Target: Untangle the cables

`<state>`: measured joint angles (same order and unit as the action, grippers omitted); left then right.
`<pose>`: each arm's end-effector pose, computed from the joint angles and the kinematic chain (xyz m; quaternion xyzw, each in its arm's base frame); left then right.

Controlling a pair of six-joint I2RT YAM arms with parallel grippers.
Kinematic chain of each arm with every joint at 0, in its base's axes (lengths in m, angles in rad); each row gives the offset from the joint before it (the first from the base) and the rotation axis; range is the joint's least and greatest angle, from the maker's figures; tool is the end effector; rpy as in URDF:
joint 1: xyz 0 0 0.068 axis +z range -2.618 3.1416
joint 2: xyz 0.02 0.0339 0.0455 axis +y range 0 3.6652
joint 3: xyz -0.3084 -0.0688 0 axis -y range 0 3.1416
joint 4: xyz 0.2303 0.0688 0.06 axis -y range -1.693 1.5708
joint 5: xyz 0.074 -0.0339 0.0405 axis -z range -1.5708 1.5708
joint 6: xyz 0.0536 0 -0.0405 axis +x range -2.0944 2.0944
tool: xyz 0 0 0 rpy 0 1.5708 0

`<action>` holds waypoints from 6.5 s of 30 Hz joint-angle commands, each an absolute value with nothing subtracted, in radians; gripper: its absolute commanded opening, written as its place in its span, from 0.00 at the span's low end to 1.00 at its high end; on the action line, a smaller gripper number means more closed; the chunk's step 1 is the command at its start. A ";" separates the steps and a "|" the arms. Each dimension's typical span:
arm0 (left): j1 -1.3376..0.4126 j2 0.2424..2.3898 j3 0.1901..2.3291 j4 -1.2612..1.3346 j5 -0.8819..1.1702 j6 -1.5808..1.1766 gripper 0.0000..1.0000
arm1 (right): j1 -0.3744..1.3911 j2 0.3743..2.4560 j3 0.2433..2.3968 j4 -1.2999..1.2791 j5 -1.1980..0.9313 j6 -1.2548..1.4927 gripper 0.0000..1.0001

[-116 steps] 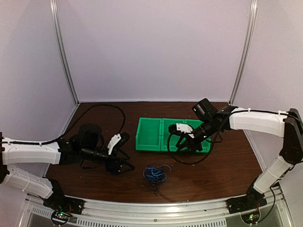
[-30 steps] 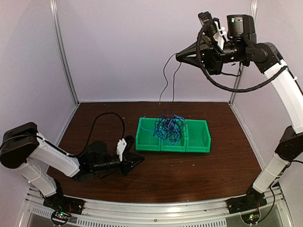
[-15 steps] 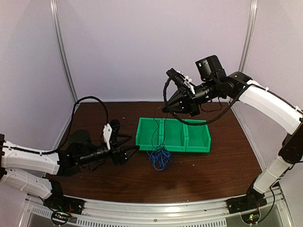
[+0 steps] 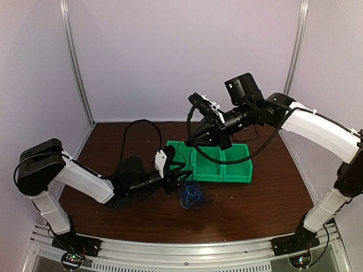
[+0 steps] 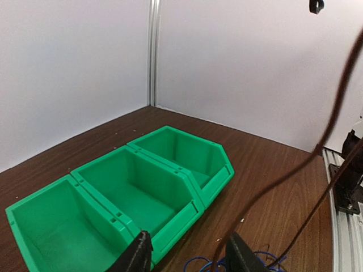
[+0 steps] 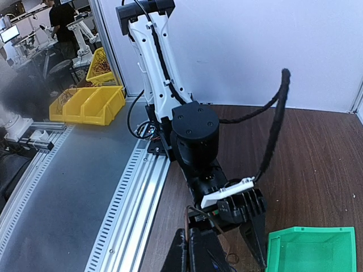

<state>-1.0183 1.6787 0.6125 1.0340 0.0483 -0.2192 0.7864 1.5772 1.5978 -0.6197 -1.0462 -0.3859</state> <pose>0.1786 -0.2946 0.2434 0.2949 0.6551 -0.4175 0.5564 0.2033 0.2694 0.4298 -0.6181 0.5091 0.5134 0.3086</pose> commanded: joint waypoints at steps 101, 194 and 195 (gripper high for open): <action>-1.215 1.774 0.639 0.676 -0.124 0.046 0.04 | 0.648 1.627 2.110 -0.641 -1.057 -0.308 0.00; -1.205 1.521 0.549 0.649 -0.288 -0.137 0.56 | 0.143 1.455 1.698 0.171 -1.295 0.325 0.00; -1.204 1.503 0.533 0.657 -0.297 -0.144 0.56 | 0.142 1.452 1.683 0.154 -1.289 0.303 0.00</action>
